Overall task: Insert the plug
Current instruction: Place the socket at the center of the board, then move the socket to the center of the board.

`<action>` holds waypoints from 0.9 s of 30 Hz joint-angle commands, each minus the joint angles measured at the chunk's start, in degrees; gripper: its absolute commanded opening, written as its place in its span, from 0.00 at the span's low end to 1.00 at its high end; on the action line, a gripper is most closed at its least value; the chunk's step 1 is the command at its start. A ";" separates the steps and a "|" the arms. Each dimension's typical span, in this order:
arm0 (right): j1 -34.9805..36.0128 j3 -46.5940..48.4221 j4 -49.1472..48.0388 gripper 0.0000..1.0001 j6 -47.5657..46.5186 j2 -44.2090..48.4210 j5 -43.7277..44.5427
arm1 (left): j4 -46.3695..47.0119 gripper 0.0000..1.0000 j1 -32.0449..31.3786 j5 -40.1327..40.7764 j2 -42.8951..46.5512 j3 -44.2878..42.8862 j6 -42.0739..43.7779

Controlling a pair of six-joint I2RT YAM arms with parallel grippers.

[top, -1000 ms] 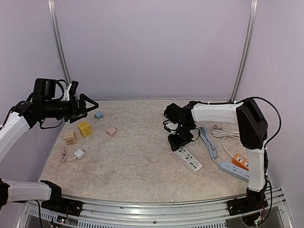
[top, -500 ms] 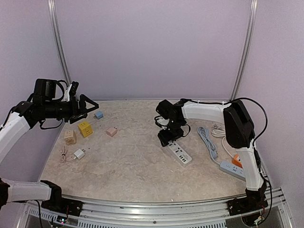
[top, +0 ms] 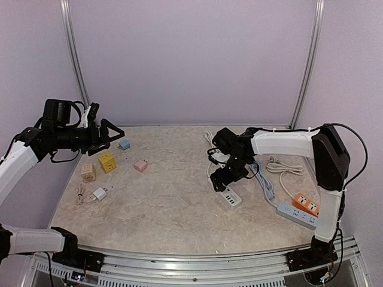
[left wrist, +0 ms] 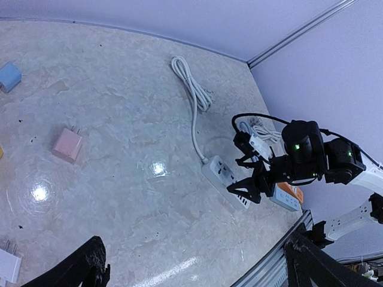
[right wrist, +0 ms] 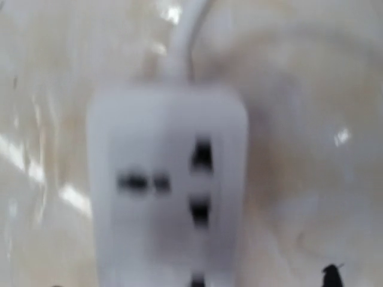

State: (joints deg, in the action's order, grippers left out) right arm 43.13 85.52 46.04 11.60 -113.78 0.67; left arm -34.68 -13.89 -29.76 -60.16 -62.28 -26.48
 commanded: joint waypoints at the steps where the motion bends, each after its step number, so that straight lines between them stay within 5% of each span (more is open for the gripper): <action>1: 1.11 -8.95 -4.77 0.91 1.48 6.68 -0.50 | 0.67 0.99 0.34 -0.36 -0.04 0.65 0.64; 14: 4.03 -19.17 -11.24 0.92 3.89 11.03 -3.87 | 0.86 0.99 0.56 -0.46 -0.57 0.74 0.44; 27: 11.56 -13.78 -15.52 0.93 5.64 5.30 -9.28 | 1.35 0.99 1.48 -1.16 -1.36 0.66 0.05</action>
State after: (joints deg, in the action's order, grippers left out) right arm 53.08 67.79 33.91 16.40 -105.19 -5.65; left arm -34.26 -13.21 -29.87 -60.95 -62.28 -26.52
